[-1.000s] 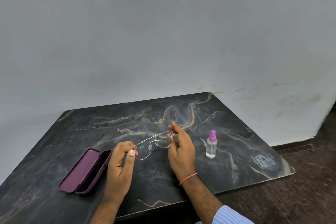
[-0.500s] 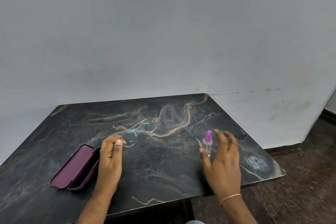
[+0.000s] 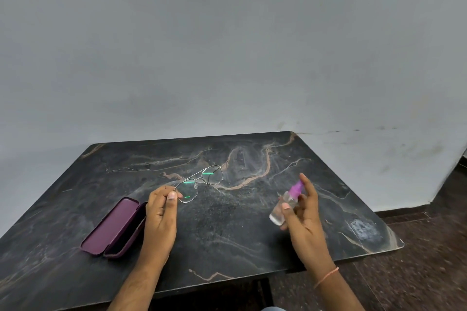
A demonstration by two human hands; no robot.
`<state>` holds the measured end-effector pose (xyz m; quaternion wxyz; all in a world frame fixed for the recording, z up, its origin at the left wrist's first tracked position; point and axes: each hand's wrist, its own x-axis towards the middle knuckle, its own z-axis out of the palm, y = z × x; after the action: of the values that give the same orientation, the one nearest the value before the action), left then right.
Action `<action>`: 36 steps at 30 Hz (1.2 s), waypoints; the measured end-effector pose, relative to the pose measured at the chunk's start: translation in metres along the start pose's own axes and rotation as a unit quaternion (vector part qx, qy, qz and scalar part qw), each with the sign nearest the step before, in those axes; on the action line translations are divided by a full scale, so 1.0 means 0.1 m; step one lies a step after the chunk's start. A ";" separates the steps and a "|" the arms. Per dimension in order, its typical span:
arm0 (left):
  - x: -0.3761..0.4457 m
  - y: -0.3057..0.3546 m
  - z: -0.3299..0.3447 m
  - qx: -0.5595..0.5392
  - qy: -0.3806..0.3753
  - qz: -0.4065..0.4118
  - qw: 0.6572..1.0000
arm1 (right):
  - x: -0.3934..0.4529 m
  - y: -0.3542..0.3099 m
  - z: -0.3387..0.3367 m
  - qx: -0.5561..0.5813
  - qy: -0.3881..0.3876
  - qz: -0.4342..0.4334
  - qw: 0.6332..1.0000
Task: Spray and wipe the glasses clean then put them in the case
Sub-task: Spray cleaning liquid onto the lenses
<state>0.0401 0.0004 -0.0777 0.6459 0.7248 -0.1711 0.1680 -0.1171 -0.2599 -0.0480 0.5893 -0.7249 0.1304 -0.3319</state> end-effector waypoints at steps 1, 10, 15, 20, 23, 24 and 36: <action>0.00 0.01 0.00 -0.003 0.000 0.000 1.000 | -0.02 -0.07 0.01 0.120 -0.022 0.031 0.992; -0.01 0.03 0.04 0.006 -0.001 0.009 1.000 | -0.18 -0.35 0.14 0.478 -0.281 0.156 0.818; -0.01 0.03 0.05 0.006 0.003 0.015 1.000 | -0.23 -0.35 0.20 0.506 -0.341 0.150 0.778; -0.02 0.04 0.08 -0.001 0.002 0.024 1.000 | -0.24 -0.47 0.25 0.411 -0.310 0.155 0.843; -0.01 0.01 0.06 0.005 0.007 0.030 1.000 | -0.16 -0.55 0.33 0.271 -0.279 0.113 0.914; -0.01 0.00 0.06 0.006 0.009 0.029 1.000 | -0.13 -0.57 0.37 0.222 -0.278 0.094 0.930; 0.00 -0.09 0.08 0.020 0.019 0.044 0.999 | 0.24 -0.38 0.76 -0.248 -0.165 -0.204 0.933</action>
<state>0.0443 -0.0067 -0.0871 0.6264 0.7259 -0.1875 0.2134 -0.0592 -0.2050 -0.0105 0.3239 -0.9036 -0.0415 -0.2774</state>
